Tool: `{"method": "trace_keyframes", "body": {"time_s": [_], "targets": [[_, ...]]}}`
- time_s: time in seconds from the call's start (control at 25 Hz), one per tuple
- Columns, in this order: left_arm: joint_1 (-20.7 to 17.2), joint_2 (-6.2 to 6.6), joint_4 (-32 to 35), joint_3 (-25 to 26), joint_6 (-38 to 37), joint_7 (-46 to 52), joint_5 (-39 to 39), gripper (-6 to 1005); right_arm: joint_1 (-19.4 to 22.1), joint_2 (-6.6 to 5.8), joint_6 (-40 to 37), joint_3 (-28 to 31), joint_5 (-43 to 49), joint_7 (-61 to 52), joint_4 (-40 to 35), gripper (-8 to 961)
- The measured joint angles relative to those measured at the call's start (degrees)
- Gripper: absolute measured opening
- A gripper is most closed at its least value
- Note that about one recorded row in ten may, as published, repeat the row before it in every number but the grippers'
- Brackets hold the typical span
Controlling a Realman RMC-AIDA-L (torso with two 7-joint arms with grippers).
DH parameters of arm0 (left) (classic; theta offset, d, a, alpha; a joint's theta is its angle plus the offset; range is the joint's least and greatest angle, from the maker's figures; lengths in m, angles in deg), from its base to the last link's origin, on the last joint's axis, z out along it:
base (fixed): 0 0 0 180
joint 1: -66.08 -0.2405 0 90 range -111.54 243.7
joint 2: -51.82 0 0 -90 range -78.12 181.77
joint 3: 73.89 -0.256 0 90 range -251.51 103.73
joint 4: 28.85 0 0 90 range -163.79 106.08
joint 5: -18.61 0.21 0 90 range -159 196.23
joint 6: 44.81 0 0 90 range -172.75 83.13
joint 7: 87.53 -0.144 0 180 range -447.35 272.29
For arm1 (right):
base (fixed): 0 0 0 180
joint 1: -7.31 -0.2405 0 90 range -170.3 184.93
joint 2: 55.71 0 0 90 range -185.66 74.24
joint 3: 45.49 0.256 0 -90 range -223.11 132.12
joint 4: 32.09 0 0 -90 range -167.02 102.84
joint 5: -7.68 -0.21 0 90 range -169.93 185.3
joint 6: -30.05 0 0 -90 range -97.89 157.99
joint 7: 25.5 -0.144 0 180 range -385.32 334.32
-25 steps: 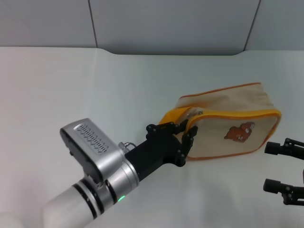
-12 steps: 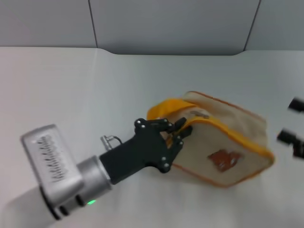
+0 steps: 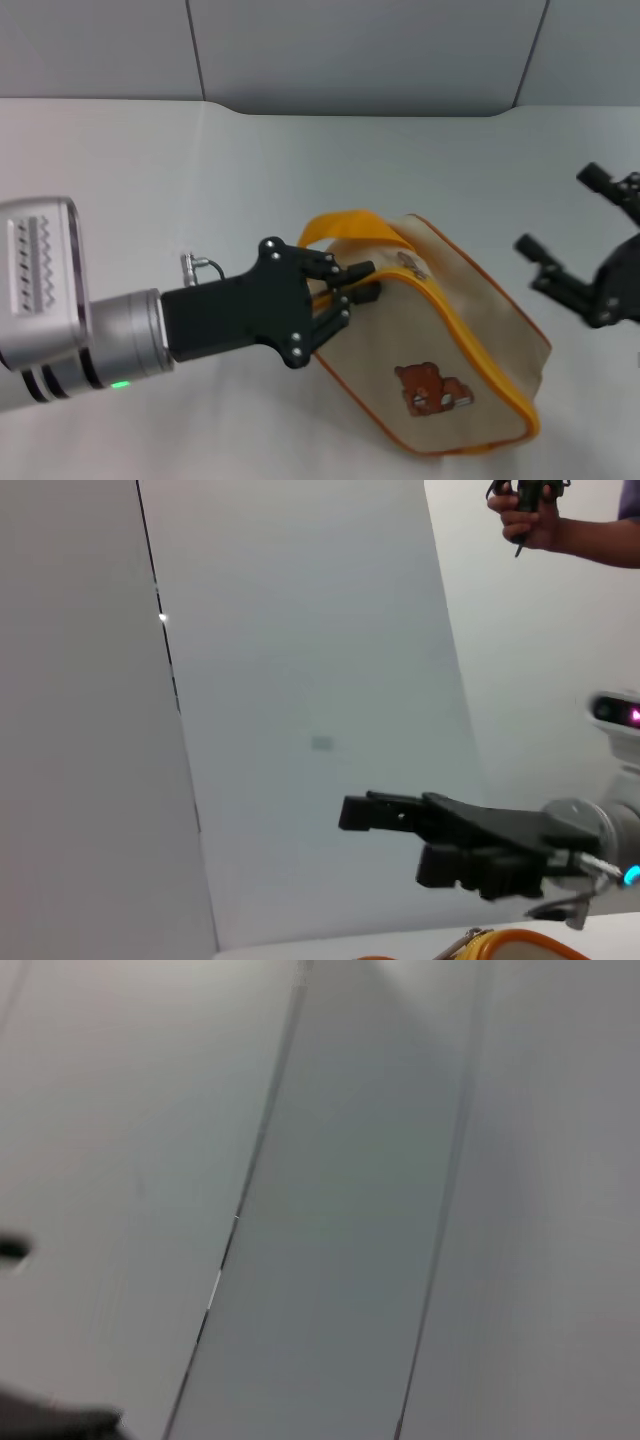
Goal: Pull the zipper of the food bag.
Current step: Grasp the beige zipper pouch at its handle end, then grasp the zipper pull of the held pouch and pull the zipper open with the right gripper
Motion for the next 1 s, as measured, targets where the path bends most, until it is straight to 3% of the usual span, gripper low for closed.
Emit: {"method": "trace_keyframes", "body": {"time_s": [0.2, 0.64, 0.84, 1.0], "targets": [[1.5, -0.11, 4.7, -0.1, -1.7, 3.5, 0.1, 104, 0.3, 0.03, -0.2, 0.1, 0.1, 21.6, 9.8, 819], [4.4, -0.16, 8.5, -0.1, -4.6, 2.8, 0.0, 100, -0.2, 0.01, 4.4, -2.9, 0.2, 31.9, 15.7, 818], [5.1, -0.11, 8.9, -0.1, -5.5, 0.7, -0.3, 99, -1.2, 0.05, 8.0, -2.9, 0.2, 33.8, 18.2, 818], [5.6, -0.11, 9.6, -0.1, -5.7, 0.5, -0.6, 98, -2.1, 0.14, 10.4, -1.6, -0.2, 41.7, 23.2, 818]]}}
